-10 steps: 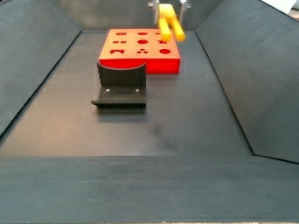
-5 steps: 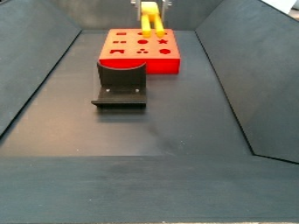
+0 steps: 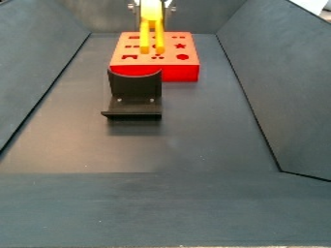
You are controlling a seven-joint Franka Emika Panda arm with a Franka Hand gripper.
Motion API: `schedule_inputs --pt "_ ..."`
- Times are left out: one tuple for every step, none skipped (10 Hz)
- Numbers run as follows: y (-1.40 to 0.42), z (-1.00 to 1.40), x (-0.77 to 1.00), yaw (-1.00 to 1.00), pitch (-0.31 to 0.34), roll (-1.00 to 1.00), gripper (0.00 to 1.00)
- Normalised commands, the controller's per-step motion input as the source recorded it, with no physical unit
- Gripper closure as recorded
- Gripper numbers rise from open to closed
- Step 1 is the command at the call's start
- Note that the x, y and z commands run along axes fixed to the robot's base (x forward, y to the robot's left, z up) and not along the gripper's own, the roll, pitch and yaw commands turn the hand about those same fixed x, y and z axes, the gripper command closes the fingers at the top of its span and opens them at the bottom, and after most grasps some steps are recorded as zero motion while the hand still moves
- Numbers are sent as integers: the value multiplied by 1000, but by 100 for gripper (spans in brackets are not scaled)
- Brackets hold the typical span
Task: Pick up the square-circle object. Move up. Rotate the square-circle object. Place the square-circle object on the fixture. Regrasp the square-circle object. Move to above the board. Insert the square-circle object.
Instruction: Place the square-circle object on the fixture.
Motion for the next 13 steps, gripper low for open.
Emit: schedule_inputs --pt "78 -10 631 -120 50 -1000 100" --pt "53 -15 551 -124 55 -1000 100" --pt "50 -14 441 -129 62 -1000 100" --pt "49 -13 359 -136 68 -1000 100" --pt "48 -14 276 -145 73 -1000 100" --pt "47 -16 198 -137 66 -866 100" --pt "47 -17 96 -122 53 -643 100" --pt "46 -11 43 -109 22 -411 100" --pt "37 -7 43 -102 10 -300 100" --pt "128 -1000 125 -106 225 -1000 100" --pt "131 -1000 127 -109 221 -1000 100" --pt "138 -1000 150 -169 239 -953 100" --pt "136 -1000 161 -186 219 -852 100"
